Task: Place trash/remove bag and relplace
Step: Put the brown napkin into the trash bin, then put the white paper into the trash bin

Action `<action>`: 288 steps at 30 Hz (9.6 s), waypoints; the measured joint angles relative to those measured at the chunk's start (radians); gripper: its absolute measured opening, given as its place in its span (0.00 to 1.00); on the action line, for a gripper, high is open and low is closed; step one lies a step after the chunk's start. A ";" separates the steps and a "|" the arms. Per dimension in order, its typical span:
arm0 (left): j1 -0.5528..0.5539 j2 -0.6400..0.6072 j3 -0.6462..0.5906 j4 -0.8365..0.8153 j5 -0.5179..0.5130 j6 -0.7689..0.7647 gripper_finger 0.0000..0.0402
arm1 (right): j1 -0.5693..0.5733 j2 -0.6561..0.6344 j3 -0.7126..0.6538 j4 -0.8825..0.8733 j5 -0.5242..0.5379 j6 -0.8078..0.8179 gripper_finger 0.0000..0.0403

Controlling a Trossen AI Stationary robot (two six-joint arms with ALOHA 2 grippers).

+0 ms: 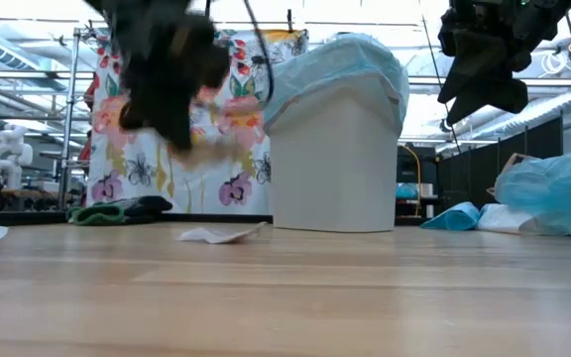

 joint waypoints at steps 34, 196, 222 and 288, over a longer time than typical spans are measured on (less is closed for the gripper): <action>0.417 0.125 0.657 0.419 -0.278 0.253 0.16 | 0.000 0.000 0.000 -0.001 0.000 0.000 0.50; 0.620 0.295 0.773 0.430 0.061 0.268 0.30 | 0.000 0.000 0.000 0.000 0.000 0.000 0.50; 0.313 -0.031 0.773 -0.551 -0.098 0.130 0.40 | 0.000 0.000 0.000 0.000 0.000 0.000 0.50; -0.709 0.358 0.178 -0.231 -0.078 -1.368 0.03 | 0.000 0.000 0.000 0.000 0.000 0.000 0.50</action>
